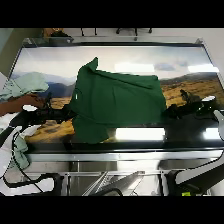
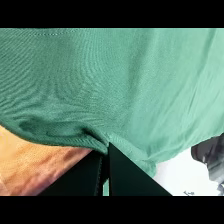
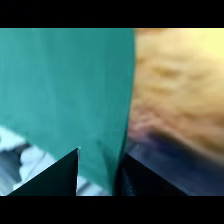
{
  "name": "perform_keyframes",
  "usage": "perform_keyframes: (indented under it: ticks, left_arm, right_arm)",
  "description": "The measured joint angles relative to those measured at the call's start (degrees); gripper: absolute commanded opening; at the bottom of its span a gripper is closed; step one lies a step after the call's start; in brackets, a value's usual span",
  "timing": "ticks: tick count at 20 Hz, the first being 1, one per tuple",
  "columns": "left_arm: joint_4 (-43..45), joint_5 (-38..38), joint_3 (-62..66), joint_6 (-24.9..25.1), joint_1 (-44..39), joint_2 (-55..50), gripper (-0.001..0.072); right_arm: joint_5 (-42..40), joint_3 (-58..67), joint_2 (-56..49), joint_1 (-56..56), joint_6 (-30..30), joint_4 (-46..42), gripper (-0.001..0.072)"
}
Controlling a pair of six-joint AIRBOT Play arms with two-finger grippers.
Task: Fold the shirts.
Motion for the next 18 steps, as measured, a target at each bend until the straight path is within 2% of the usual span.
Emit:
perform_keyframes:
  ticks: [1,4,7,10,13,18]
  left_arm:
    - [0.0,-0.2,0.1,0.0,0.0,0.0,0.0011]
    - [0.1,-2.0,2.0,0.3,0.0,1.6,0.0010]
    - [-0.2,-5.3,9.0,0.4,0.1,7.6,0.0010]
    - [-0.4,-9.4,22.1,-1.0,1.2,16.5,0.0010]
    - [-0.6,-12.3,39.7,-4.9,5.3,25.5,0.0010]
    - [0.3,-13.0,63.3,-8.1,19.4,35.8,0.0011]
  right_arm:
    - [0.5,-0.2,0.0,0.7,0.2,-1.1,0.0015]
    - [1.7,0.0,1.7,2.0,0.6,-0.9,0.0014]
    - [4.5,4.3,8.3,1.9,0.4,7.9,0.0015]
    - [4.4,13.7,17.9,-0.2,-0.3,20.4,0.0015]
    - [1.3,24.5,27.4,-3.3,-0.5,30.6,0.0015]
    - [-7.7,36.4,41.3,-7.2,-0.7,35.3,0.0015]
